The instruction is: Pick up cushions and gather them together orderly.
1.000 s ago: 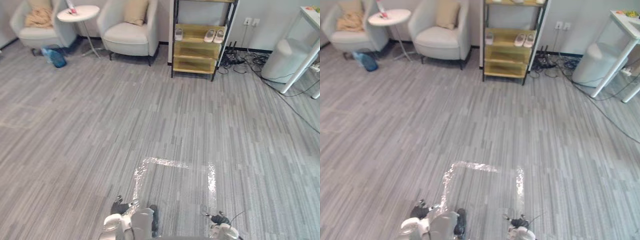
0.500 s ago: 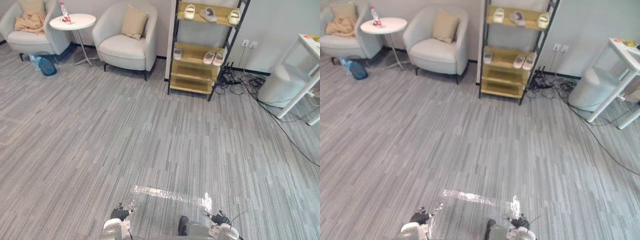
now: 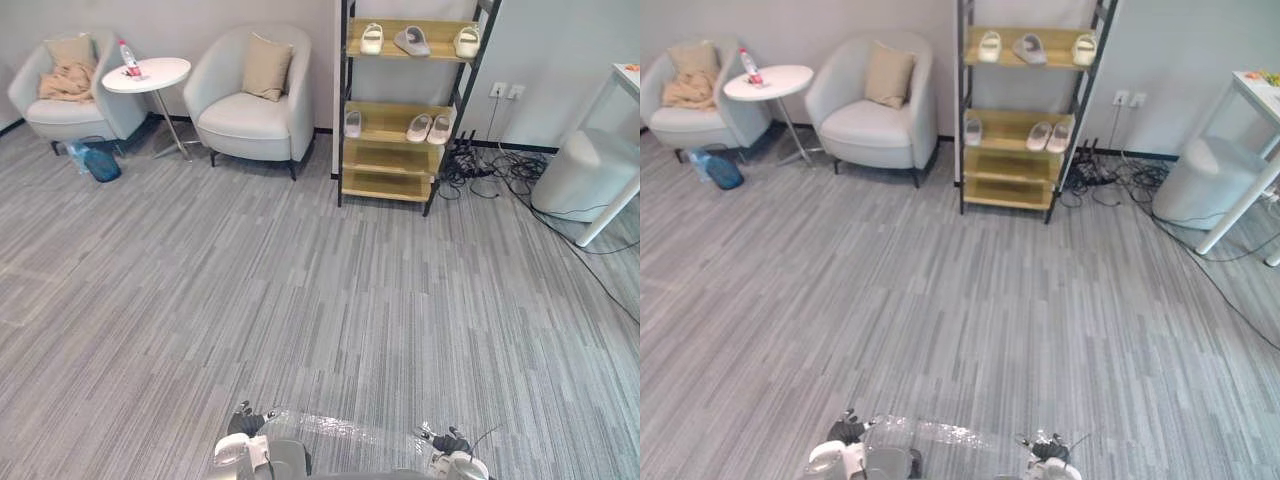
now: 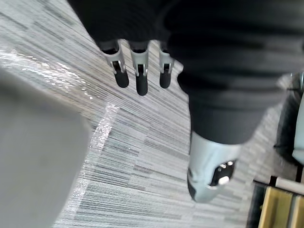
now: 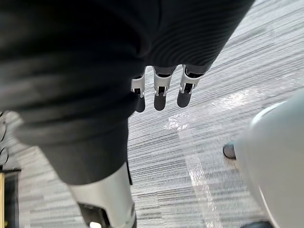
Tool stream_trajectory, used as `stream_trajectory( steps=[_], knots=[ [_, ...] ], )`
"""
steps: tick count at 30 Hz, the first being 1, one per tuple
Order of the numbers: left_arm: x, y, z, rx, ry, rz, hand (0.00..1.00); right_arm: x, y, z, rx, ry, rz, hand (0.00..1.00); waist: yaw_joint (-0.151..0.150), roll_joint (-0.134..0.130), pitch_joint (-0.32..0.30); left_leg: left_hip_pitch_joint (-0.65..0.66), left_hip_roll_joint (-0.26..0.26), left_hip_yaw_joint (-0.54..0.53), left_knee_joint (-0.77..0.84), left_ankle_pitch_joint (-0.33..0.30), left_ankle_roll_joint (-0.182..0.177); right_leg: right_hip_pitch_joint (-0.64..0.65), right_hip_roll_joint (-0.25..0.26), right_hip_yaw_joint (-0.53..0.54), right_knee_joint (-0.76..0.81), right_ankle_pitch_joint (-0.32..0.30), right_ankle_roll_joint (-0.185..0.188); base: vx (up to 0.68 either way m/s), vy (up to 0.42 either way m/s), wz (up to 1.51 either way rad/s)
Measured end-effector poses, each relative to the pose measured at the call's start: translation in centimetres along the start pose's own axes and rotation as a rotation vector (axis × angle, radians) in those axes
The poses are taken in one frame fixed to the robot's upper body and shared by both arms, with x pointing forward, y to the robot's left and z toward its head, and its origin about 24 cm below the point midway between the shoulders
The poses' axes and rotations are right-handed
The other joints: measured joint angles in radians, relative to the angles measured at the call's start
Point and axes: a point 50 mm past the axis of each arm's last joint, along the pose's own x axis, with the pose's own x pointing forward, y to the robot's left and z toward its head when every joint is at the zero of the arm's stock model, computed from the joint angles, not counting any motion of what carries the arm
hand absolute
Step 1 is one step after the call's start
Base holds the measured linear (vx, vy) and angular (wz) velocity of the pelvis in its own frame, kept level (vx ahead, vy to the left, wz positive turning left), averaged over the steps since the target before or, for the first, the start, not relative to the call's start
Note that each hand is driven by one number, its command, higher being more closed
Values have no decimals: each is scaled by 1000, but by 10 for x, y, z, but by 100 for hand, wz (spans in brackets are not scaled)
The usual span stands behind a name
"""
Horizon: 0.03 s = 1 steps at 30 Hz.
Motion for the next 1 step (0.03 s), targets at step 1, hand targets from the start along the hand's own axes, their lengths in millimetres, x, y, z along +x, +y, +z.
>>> stream_trajectory(
  steps=[1],
  knots=[
    [0, 1, 0, 6, 0, 0, 0, -1, 3, -3, -2, 5, 9, 0, 0, -8, -6, 25, -20, -1, -23, 4, 6, 22, -12, 1, -26, 3, 6, 121, 51, -5]
  ],
)
